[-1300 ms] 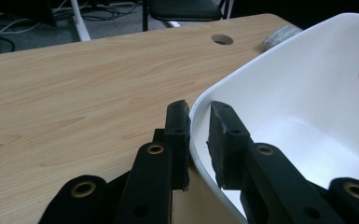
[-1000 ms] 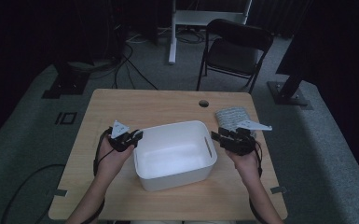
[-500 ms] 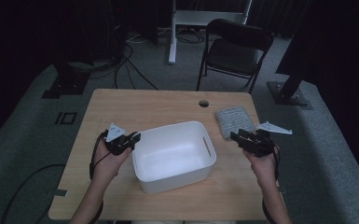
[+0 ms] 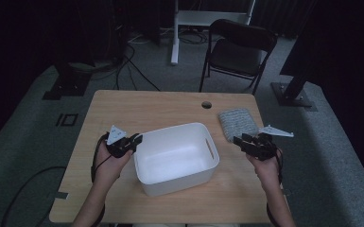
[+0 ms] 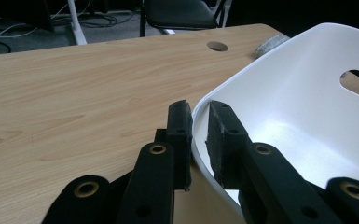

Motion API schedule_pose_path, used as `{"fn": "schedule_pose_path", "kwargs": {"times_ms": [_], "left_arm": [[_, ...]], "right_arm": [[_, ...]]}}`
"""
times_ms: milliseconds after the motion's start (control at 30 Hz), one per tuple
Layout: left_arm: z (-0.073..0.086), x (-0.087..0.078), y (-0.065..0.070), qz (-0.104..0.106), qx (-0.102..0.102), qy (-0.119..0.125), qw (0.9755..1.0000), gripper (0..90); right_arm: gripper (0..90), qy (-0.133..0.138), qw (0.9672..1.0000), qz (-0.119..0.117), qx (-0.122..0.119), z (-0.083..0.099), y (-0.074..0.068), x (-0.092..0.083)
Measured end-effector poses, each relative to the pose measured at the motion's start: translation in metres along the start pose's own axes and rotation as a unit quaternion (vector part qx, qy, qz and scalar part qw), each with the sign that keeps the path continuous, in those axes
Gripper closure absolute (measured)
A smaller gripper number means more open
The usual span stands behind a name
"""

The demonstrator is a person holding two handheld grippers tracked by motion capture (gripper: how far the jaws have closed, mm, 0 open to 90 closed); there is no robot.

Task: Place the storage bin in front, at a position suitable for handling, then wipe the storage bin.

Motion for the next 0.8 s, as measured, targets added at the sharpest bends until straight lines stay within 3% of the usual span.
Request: {"fn": "schedule_pose_path", "kwargs": {"times_ms": [133,467,800], "left_arm": [[0.000,0.000,-0.002,0.011,-0.007,0.004,0.9999,79.3],[0.000,-0.001,-0.001,0.003,0.006,0.005,1.0000,79.9],[0.000,-0.001,-0.004,0.017,0.010,0.008,0.9998,80.6]], "right_arm": [[44.7,0.000,1.0000,-0.001,-0.004,0.002,0.003,0.002],[39.2,-0.005,0.9999,0.009,-0.010,0.006,0.018,0.016],[37.3,-0.006,0.9994,0.035,-0.003,-0.008,0.045,0.037]]}}
Point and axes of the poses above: each handheld gripper's, and its own axes: x roughly forward along the jaws, z roughly out of its underside, y roughly to its right, the point moved 5 cm from there along x, roughly forward along the jaws, and after that the axes turned 4 degrees about -y, right-handed, at the moved point
